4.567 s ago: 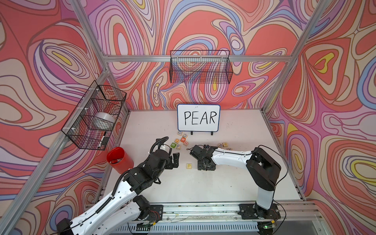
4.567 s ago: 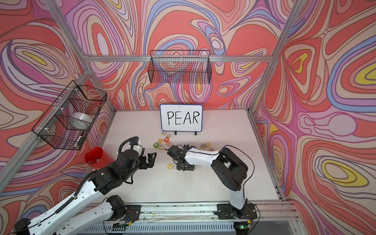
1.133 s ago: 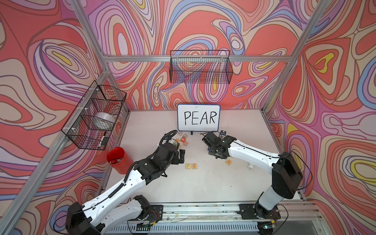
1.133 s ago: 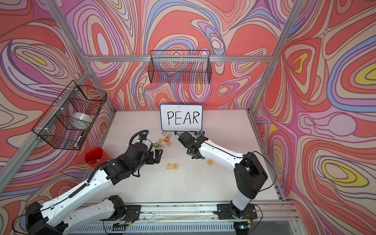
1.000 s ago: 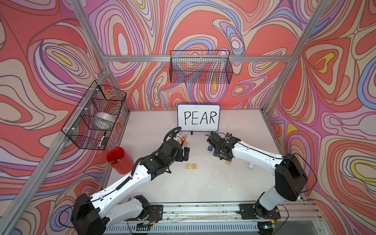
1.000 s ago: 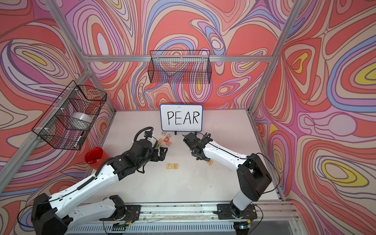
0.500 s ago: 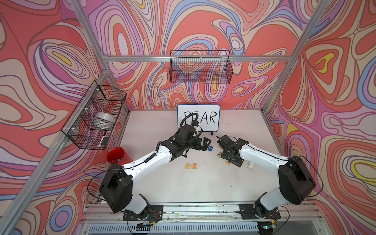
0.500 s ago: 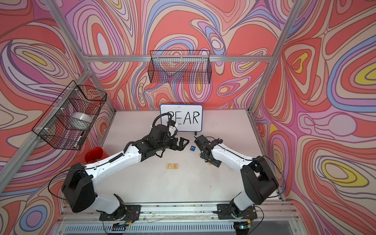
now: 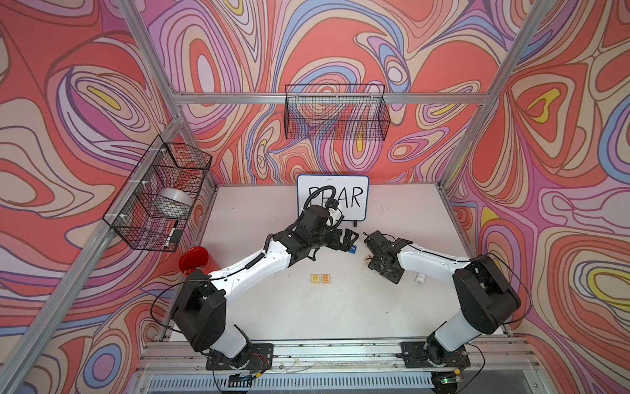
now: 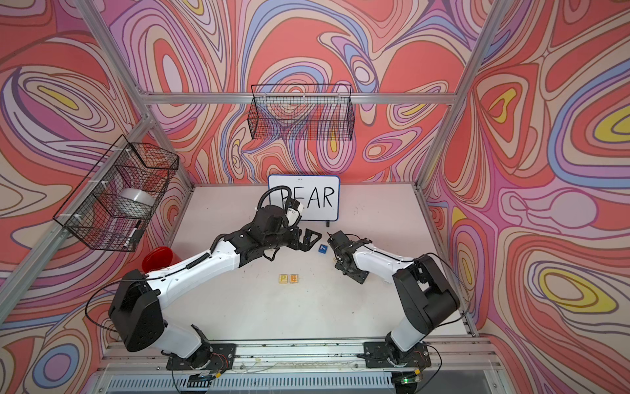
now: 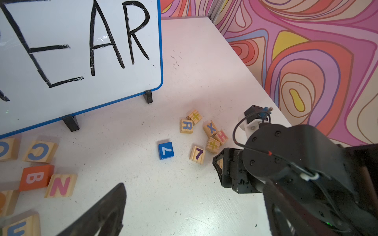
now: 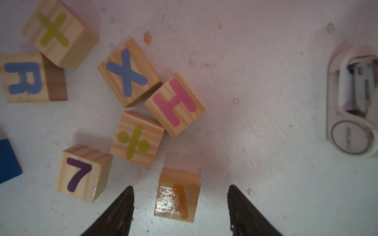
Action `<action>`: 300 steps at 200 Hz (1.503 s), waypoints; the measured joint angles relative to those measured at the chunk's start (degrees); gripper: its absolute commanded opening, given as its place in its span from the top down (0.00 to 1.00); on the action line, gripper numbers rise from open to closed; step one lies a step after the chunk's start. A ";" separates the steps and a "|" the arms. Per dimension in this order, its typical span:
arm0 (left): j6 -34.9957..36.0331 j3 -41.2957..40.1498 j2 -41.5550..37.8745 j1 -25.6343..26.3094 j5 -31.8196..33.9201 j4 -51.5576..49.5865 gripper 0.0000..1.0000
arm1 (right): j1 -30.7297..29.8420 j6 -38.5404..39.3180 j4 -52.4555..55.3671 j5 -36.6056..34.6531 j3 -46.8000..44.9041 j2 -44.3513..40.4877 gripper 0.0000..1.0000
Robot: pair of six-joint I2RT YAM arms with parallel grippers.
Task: Spell the uppercase word “pear” with letter blocks
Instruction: Pick up the letter block from the center of the board, then place the letter block at the center of the board.
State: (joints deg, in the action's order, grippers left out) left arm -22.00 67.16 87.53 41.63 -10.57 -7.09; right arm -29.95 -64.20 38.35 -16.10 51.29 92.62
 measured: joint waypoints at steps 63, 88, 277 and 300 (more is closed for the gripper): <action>0.37 -0.35 -0.20 0.00 0.11 -0.55 0.00 | 0.37 -0.13 -2.89 -0.02 -0.74 1.27 0.46; 0.35 -0.94 -0.79 0.00 0.15 -0.61 0.00 | 0.37 -0.57 -3.26 -0.20 -0.87 1.27 0.55; -4.61 -15.45 -17.77 -0.02 18.43 -8.68 0.00 | -16.92 6.58 3.23 -2.10 15.76 9.51 0.71; -6.51 -17.68 -22.05 -0.39 24.50 -12.09 0.00 | -18.58 9.84 3.21 -0.92 18.51 13.27 0.71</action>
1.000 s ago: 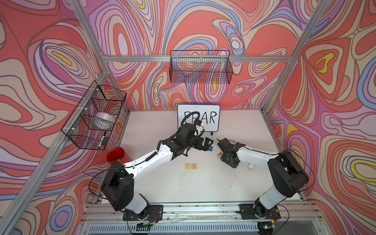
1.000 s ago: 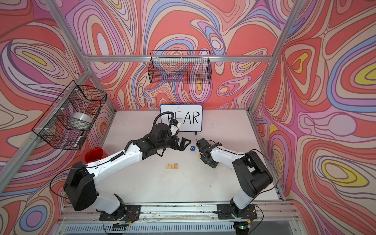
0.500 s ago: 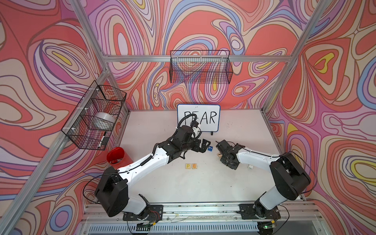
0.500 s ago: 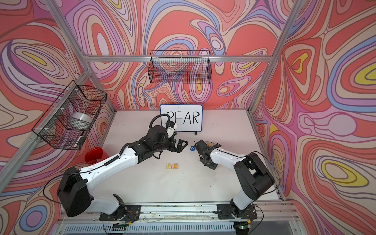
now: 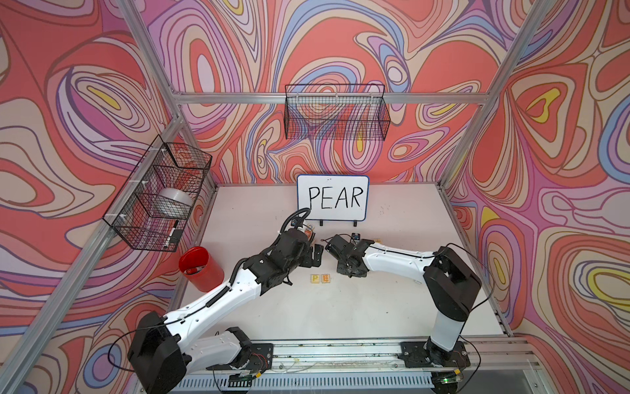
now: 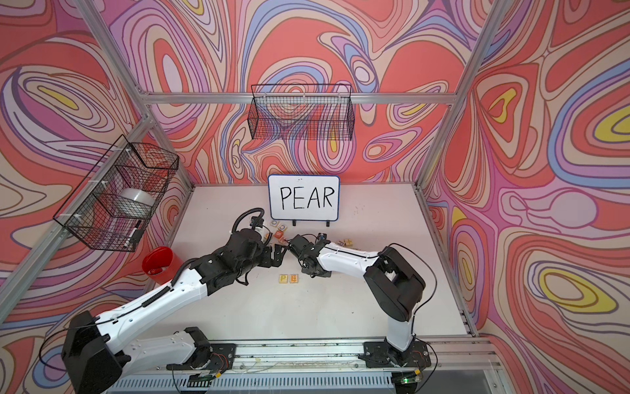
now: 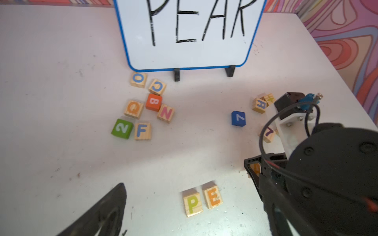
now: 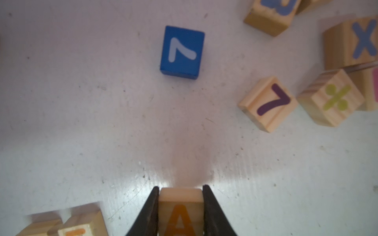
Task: Spell the uppercase word “pear” with letter blocks
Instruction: Place the letter block at the center of the board.
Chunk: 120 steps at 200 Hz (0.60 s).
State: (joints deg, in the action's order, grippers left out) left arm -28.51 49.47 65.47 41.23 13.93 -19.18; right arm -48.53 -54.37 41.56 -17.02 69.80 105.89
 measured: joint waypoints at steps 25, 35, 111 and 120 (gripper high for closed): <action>-2.84 -1.11 -3.13 -1.92 5.75 -3.48 0.00 | -1.38 3.32 -0.17 1.09 2.25 2.21 0.71; -4.11 -1.68 -4.31 -3.06 7.50 -4.66 0.00 | -1.60 4.55 -0.46 1.84 2.80 2.80 0.71; -10.47 -5.77 -10.01 -8.66 12.50 -9.57 0.00 | -1.75 9.73 -2.43 6.69 3.17 3.72 0.71; -10.73 -5.77 -10.12 -8.70 12.61 -9.57 0.00 | -1.81 9.97 -2.67 7.26 3.17 3.78 0.71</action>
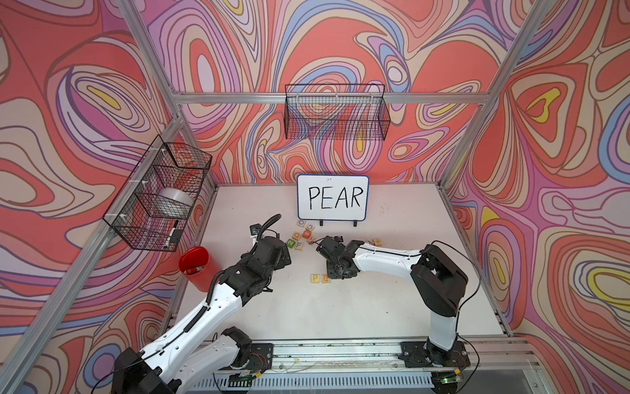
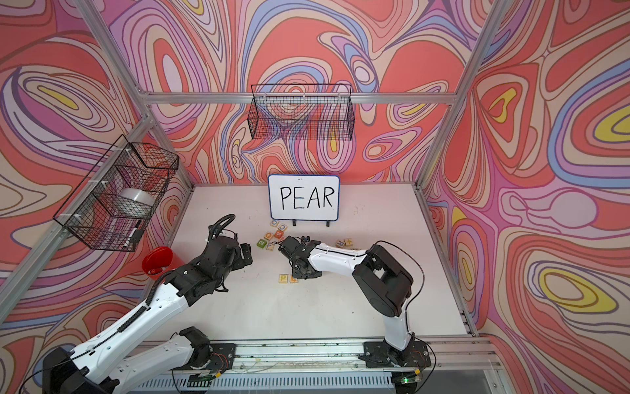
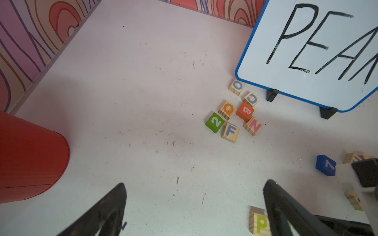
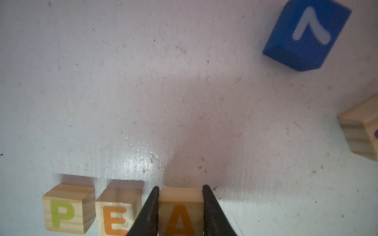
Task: Spell the uppercase word “pear” with letter blocks
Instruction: Place the letter block at the center of the board.
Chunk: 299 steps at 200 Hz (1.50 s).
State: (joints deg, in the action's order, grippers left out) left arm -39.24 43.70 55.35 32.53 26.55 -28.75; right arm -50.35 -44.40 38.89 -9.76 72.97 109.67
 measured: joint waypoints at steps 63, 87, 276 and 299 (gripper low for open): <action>-0.46 0.00 0.02 -0.61 0.09 -0.20 0.00 | -0.11 0.66 -0.81 1.73 0.00 0.96 0.71; -0.44 0.00 0.02 -0.76 0.11 -0.20 0.00 | -0.11 0.70 -0.90 1.79 0.00 1.11 0.71; -0.39 -0.04 0.02 -1.53 -0.68 -0.17 0.00 | -0.37 0.74 -1.18 1.75 0.39 1.46 0.52; -0.35 -0.04 0.02 -1.64 -0.98 -0.13 0.00 | -0.37 0.66 -1.18 1.55 0.39 1.42 0.50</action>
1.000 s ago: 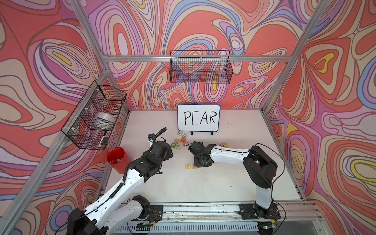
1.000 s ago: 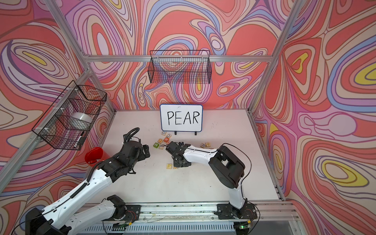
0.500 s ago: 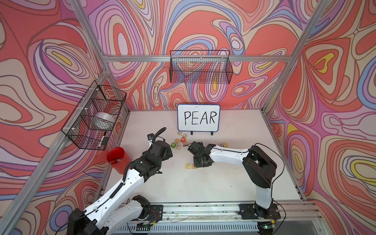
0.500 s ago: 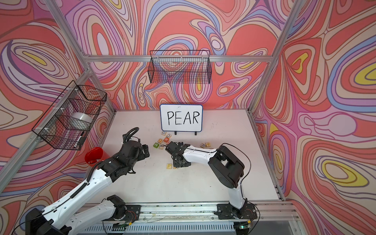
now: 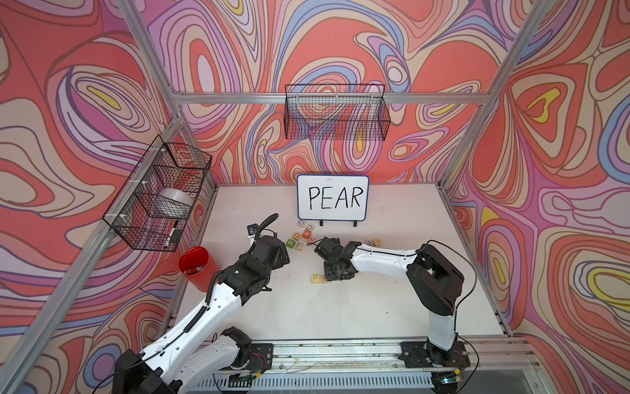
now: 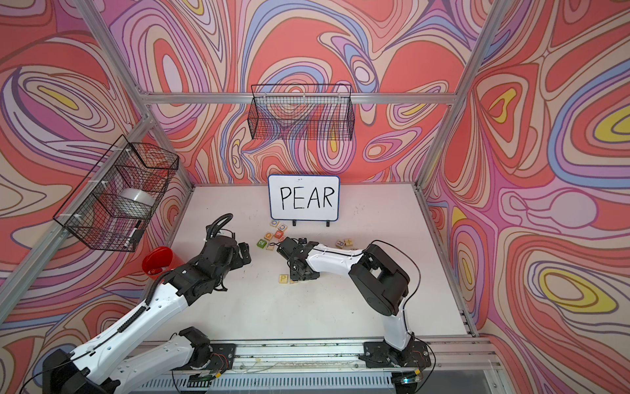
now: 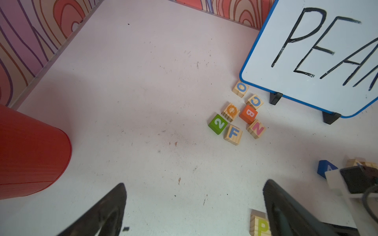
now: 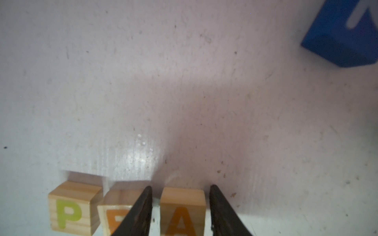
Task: Spell the uppercase word “pear” with letter blocks
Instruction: Place the letter block at the center of the board, then pick up the letter block from the center of the board.
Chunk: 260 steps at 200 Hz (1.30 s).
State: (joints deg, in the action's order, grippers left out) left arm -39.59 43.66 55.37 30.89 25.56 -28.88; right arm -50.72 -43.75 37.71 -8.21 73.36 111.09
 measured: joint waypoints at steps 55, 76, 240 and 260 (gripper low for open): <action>0.42 0.00 -0.76 -0.15 -0.50 1.40 0.00 | 0.02 -0.90 0.57 -1.88 0.00 -1.33 0.42; 0.46 0.00 -0.74 -0.15 -1.22 2.32 0.00 | 0.22 -1.70 1.01 -2.91 0.52 -3.17 0.42; 2.97 6.19 15.89 -0.20 -16.50 16.65 0.00 | 18.01 -26.47 -6.05 -9.27 -3.85 -8.83 0.39; 3.85 6.34 15.89 -0.20 -16.76 17.22 0.00 | 19.34 -26.88 -6.69 -9.05 -2.97 -5.81 0.38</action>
State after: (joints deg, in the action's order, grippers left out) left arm -35.75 50.00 71.26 30.70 8.80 -11.66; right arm -31.38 -70.63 31.03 -17.26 70.39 105.27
